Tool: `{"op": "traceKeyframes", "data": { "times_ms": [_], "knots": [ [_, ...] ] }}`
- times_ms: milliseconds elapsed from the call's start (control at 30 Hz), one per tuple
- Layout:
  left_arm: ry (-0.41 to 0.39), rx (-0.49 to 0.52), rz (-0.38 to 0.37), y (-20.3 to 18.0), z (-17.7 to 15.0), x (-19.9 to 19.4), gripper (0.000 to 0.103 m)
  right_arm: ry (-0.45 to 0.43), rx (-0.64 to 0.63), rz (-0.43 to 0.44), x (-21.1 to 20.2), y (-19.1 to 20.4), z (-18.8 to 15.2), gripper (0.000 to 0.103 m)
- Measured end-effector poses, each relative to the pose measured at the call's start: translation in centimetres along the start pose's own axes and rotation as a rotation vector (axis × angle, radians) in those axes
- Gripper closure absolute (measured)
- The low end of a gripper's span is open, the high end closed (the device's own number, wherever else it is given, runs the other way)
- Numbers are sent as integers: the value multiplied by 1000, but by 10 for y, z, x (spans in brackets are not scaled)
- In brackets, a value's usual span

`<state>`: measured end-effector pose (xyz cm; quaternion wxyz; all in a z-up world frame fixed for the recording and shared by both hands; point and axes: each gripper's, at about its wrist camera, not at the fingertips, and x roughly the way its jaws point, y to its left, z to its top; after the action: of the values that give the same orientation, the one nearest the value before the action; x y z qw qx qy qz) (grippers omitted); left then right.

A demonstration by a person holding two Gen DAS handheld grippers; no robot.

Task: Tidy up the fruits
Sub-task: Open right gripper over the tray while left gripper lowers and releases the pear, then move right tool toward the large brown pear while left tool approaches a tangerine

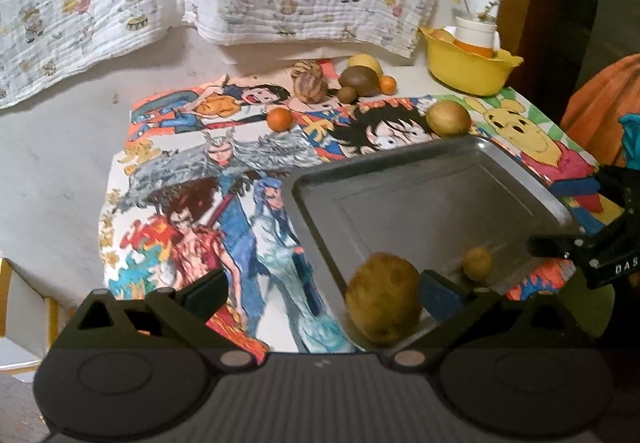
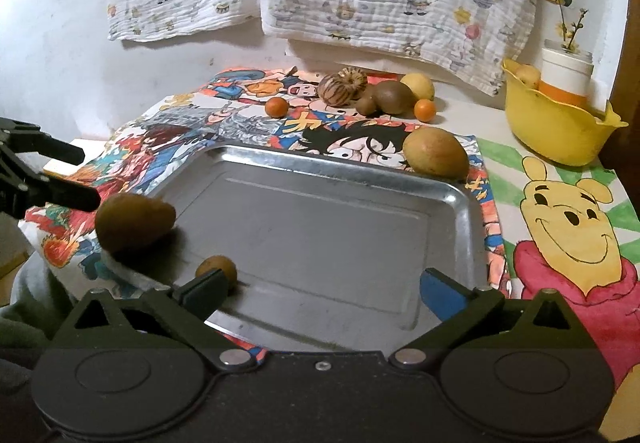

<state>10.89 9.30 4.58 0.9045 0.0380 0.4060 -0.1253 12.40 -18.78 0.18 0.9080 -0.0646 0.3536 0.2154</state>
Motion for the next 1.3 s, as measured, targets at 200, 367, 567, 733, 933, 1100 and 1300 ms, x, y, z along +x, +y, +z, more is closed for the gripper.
{"op": "traceKeyframes", "data": {
  "times_ms": [200,367,567,733,933,1100,1300],
  "knots": [
    [-4,-32,24,11,22,15,0,-2,4,-7,13,-8,12,1],
    [3,-56,26,19,42,35,0,-4,12,-13,28,-19,26,1],
    [5,-75,7,25,68,63,0,-10,25,-32,47,-33,46,1],
    [-2,-69,1,29,89,88,0,-18,49,-69,65,-46,63,1],
    [-14,-60,0,32,112,125,0,-19,182,-115,94,-63,83,1],
    [-14,-83,0,36,124,158,0,-10,287,-168,121,-72,92,1],
    [3,-110,24,42,134,193,0,5,380,-223,145,-81,97,1]
  ]
}}
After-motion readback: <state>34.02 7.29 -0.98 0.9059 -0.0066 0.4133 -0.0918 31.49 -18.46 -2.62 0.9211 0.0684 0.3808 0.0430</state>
